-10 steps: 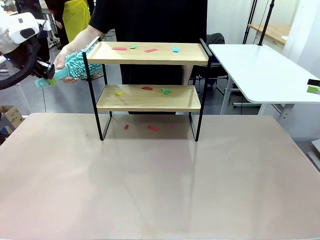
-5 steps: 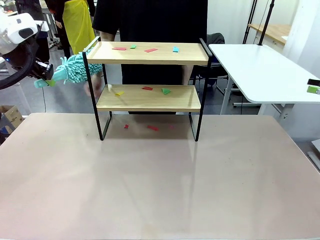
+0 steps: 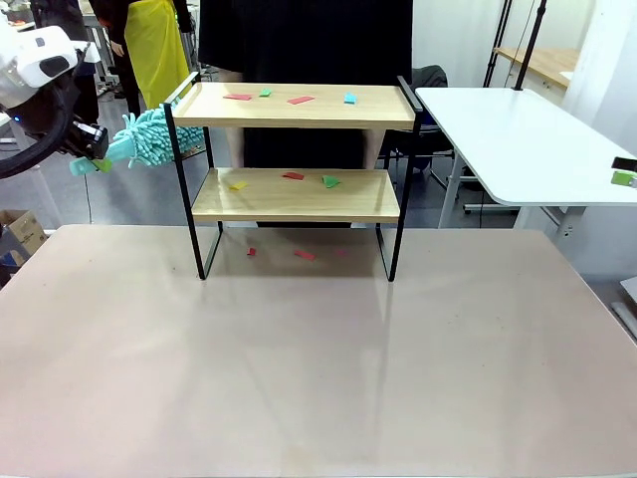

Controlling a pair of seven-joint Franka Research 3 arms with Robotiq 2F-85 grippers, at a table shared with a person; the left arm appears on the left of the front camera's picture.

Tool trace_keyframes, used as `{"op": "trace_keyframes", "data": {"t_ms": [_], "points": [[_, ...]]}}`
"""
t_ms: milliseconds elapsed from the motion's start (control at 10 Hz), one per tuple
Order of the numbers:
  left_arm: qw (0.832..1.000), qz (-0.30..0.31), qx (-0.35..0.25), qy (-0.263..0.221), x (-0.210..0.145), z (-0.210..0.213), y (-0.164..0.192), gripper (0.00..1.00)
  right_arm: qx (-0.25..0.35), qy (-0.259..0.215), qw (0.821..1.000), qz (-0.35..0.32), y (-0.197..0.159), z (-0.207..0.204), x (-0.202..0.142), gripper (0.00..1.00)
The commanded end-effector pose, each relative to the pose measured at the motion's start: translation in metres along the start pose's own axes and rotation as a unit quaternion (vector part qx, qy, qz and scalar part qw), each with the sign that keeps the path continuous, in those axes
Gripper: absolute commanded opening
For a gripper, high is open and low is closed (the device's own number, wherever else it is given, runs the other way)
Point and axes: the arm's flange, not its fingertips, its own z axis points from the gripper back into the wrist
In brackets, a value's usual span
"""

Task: Clean the shelf.
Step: Pick up the Duster handed by the human, then clean the specific section of the Shelf indicated by the human with the Duster.

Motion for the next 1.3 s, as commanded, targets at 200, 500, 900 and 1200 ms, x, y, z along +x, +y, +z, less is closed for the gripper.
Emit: {"op": "trace_keyframes", "data": {"t_ms": [200,500,900,1200], "points": [[1.000,-0.002,0.004,-0.007,0.001,0.002,0.001,0.00,0.001,0.000,1.000,0.002,0.001,-0.001,0.002,1.00],[1.000,0.000,0.000,0.000,0.000,0.000,0.000,0.13,0.001,0.000,1.000,0.002,0.001,-0.001,0.002,1.00],[0.971,-0.167,0.028,0.167,0.014,0.121,0.025,0.13,0.001,0.000,1.000,0.002,0.001,-0.001,0.002,1.00],[0.895,-0.317,-0.014,0.313,-0.004,0.161,0.007,0.13,0.001,0.000,1.000,0.002,0.001,-0.001,0.002,1.00]]}}
